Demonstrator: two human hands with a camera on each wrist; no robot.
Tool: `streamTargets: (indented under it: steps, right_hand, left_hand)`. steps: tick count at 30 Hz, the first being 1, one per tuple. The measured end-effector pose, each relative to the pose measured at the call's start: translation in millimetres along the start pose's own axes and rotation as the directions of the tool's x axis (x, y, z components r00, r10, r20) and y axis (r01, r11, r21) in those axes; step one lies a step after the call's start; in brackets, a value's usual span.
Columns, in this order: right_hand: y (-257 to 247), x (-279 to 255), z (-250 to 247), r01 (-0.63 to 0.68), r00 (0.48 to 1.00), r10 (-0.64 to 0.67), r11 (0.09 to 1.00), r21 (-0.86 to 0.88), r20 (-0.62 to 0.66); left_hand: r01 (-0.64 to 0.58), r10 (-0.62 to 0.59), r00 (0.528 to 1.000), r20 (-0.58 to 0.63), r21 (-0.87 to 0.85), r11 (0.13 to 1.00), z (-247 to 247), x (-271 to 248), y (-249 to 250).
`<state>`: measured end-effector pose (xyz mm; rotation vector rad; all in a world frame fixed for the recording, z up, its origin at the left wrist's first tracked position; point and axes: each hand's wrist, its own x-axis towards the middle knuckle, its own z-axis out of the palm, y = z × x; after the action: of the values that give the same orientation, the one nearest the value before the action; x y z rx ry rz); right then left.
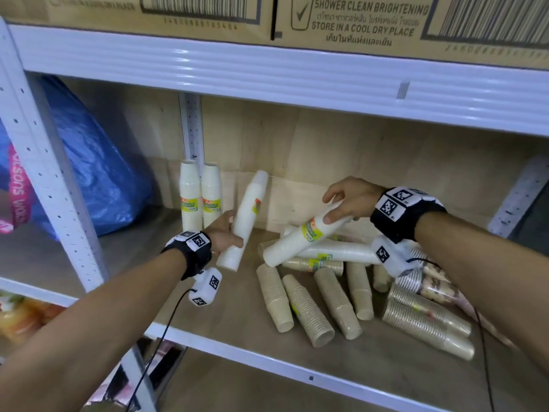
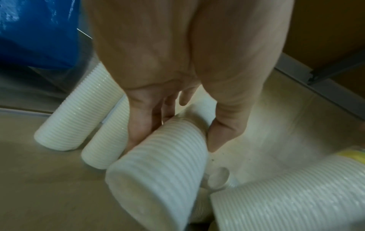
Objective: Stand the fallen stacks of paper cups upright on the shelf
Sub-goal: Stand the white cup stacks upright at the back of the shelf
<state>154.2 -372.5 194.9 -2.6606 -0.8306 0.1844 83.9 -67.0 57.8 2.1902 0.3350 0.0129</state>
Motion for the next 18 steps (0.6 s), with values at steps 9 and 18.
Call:
streamTargets:
  steps: [9,18]
  right_hand:
    - [-85,39,-19,0.190,0.963,-0.191,0.981,-0.022,-0.192]
    - [-159,72,9,0.295,0.947,-0.301,0.953,-0.070,-0.115]
  left_hand:
    - [-0.064,0.064,0.996,-0.058,0.000,0.998,-27,-14,10]
    - [-0.088,0.076,0.986,-0.148,-0.078,0.993,-40,-24,-19]
